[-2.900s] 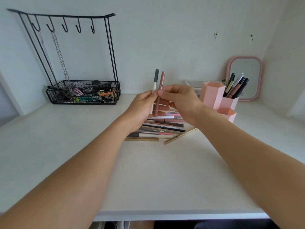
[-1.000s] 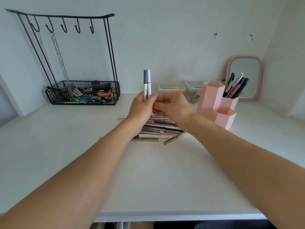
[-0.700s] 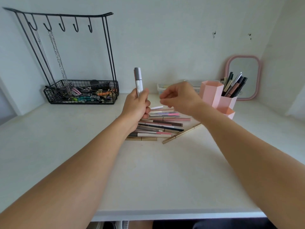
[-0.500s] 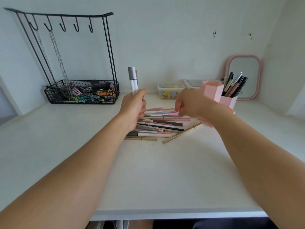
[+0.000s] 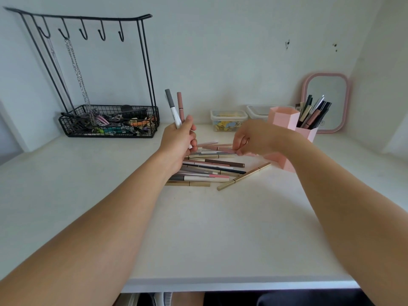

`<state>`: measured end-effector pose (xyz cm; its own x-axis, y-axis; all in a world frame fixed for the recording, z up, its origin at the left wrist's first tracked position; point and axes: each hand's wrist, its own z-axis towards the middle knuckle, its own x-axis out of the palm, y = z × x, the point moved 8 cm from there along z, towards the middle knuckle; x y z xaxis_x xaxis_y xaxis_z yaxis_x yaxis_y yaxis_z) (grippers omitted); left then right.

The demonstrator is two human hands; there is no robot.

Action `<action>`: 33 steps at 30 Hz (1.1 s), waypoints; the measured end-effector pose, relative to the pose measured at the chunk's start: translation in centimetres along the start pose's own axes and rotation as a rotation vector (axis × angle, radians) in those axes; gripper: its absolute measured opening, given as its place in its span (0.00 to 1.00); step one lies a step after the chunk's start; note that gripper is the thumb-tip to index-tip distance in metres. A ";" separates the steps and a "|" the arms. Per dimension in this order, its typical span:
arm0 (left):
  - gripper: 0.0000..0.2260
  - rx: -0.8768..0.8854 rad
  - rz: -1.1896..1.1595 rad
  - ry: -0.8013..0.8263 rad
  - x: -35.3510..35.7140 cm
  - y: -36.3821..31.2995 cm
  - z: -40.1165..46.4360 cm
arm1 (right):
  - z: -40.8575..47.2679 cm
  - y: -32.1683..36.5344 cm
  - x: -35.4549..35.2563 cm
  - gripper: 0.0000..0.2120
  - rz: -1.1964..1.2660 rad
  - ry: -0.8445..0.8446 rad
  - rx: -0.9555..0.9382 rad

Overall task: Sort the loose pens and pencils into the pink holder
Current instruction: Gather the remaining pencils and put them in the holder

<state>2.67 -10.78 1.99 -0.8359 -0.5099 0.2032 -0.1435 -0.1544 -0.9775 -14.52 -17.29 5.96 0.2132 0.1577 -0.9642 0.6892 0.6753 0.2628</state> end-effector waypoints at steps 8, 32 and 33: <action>0.12 -0.005 -0.006 0.122 1.8 0.2 -0.7 | 0.2 1.9 0.2 0.06 1.026 -0.122 -0.004; 0.05 0.131 0.188 0.049 1.3 -1.0 -0.9 | 0.3 2.9 1.4 0.07 0.957 -0.272 0.058; 0.05 0.117 0.174 0.036 0.9 -1.0 -0.8 | 0.4 2.4 1.0 0.08 0.823 -0.260 0.064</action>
<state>1.62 -10.39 3.13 -0.8614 -0.5071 0.0273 0.0656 -0.1645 -0.9842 -12.39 -15.78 5.69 0.8077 0.4039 -0.4295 0.2820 0.3752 0.8830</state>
